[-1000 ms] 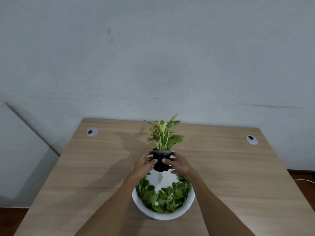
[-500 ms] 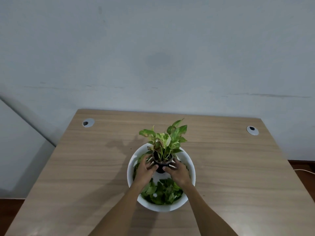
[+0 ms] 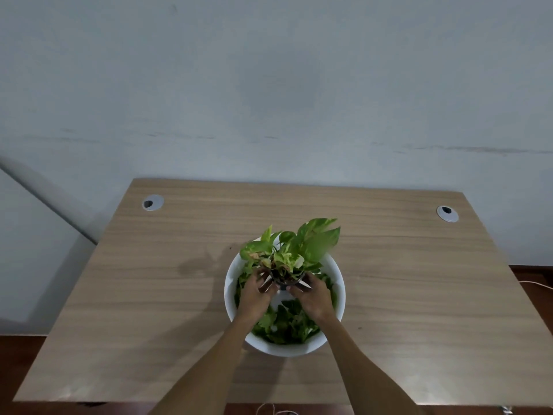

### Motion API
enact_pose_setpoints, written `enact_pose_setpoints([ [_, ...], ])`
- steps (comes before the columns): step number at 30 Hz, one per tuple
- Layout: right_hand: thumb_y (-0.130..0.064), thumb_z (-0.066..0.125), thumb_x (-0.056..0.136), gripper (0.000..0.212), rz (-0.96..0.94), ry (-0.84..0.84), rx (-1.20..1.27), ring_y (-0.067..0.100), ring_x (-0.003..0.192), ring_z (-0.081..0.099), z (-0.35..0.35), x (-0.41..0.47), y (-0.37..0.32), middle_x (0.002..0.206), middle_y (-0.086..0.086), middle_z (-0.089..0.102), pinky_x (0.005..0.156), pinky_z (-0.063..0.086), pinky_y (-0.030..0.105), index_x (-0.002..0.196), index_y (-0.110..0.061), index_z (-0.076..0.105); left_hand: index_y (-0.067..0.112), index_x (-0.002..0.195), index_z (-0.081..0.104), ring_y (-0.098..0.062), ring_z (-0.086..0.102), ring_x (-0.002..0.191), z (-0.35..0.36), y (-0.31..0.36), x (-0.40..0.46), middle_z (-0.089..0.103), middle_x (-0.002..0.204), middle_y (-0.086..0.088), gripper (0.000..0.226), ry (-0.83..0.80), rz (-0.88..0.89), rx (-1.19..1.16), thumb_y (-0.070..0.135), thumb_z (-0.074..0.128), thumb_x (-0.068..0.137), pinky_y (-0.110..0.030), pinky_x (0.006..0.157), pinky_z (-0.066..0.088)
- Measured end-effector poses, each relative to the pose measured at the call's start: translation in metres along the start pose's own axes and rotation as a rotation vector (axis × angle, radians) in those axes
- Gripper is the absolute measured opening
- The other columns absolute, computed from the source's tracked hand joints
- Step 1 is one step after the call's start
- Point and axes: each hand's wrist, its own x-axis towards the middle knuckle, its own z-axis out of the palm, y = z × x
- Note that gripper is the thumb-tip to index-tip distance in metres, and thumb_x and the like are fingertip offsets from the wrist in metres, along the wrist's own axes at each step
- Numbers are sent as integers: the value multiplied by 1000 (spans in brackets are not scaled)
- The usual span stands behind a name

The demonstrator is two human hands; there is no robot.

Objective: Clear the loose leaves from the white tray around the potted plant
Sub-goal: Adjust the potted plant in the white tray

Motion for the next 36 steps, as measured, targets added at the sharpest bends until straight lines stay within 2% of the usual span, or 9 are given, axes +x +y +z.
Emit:
enact_pose_setpoints([
  [8,-13,73,82,27,5,5,5,-15,92,61,2,-10,-8,99,-13,73,66,46,3,107,-22,68,21,123,52,-9,58,116,-2,-12,1,66,121,6,40,-6,3,49,15,66,86,-35,98,49],
  [13,-12,70,84,28,-4,-1,24,-4,98,65,7,-15,-5,100,-10,74,73,51,11,110,-22,67,21,128,52,-12,58,119,-3,-21,1,65,124,4,45,16,11,71,17,66,86,-40,101,49],
  [18,-21,68,86,28,-16,10,-86,4,98,67,5,-16,-2,99,-9,74,80,54,24,114,-24,66,24,126,53,-9,59,116,-4,-21,-5,66,121,7,40,10,79,133,15,62,89,-34,99,49],
  [21,-20,63,90,30,-22,97,-182,6,97,64,-4,-24,-7,107,-2,73,80,47,20,120,-18,66,27,124,56,-9,58,113,-19,-21,-8,64,119,12,37,15,220,412,10,51,91,-27,93,46],
  [24,-9,61,89,25,-48,210,-269,8,90,62,-21,-34,-7,105,2,72,81,48,23,110,-15,72,21,118,60,-18,56,110,-41,-16,-8,64,117,2,34,135,363,733,8,48,89,-34,88,49],
  [27,-6,56,87,26,-110,258,-462,18,95,62,-33,-36,-1,108,3,64,88,52,34,101,-20,73,11,126,56,-28,53,118,-54,-13,-3,60,123,-8,39,29,480,1004,9,50,87,-38,97,48],
  [31,-17,49,93,39,-206,49,-727,25,127,42,-32,-25,2,136,6,47,105,42,41,131,-15,54,14,130,55,-28,54,123,-60,-23,7,60,131,-8,48,-114,479,1238,28,42,86,-39,99,50],
  [34,-22,41,96,49,-212,-111,-939,29,142,26,-30,-17,11,152,12,33,118,22,39,143,-9,39,22,94,71,-22,69,96,-58,-32,8,72,101,-1,38,-161,506,1335,38,45,72,-32,83,57],
  [36,-23,40,95,51,-208,-155,-1007,30,142,25,-30,-22,13,152,14,33,119,20,39,143,-9,37,24,84,70,-20,70,85,-57,-37,2,71,94,-1,29,-182,523,1355,37,56,63,-28,76,57],
])
